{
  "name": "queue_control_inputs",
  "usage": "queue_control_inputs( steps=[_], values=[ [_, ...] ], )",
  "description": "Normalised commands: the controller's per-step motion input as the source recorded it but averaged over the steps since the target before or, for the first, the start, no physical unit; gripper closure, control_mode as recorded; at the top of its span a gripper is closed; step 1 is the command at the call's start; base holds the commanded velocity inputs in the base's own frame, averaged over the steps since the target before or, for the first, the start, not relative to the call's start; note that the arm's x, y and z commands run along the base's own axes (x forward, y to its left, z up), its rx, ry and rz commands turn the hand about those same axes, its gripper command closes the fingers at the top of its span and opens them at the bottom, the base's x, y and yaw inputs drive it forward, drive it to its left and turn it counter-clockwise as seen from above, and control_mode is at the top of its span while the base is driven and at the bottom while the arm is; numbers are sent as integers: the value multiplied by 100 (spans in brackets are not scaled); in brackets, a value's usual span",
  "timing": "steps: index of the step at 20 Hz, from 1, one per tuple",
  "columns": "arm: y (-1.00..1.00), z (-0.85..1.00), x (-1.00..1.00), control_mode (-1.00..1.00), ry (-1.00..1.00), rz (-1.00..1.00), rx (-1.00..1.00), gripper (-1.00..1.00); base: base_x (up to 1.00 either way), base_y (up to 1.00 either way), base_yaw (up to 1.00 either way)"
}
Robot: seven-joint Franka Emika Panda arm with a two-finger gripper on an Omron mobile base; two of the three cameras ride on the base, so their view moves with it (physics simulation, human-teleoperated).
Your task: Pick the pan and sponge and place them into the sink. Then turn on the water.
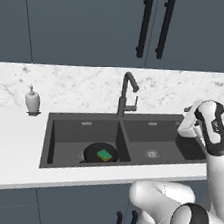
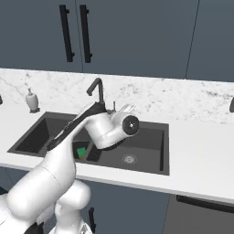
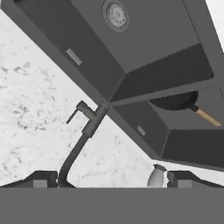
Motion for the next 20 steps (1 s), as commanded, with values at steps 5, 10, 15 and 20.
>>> queue_control_inputs(
  steps=[5,10,15,20],
  values=[
    [0,-13,76,-100,7,-2,19,-100,0,0,0],
    [0,-7,69,-100,6,-1,20,-100,0,0,0],
    [1,-7,44,-100,0,0,16,-100,0,0,0],
    [9,-15,31,-100,0,0,14,-100,0,0,0]
  ],
)
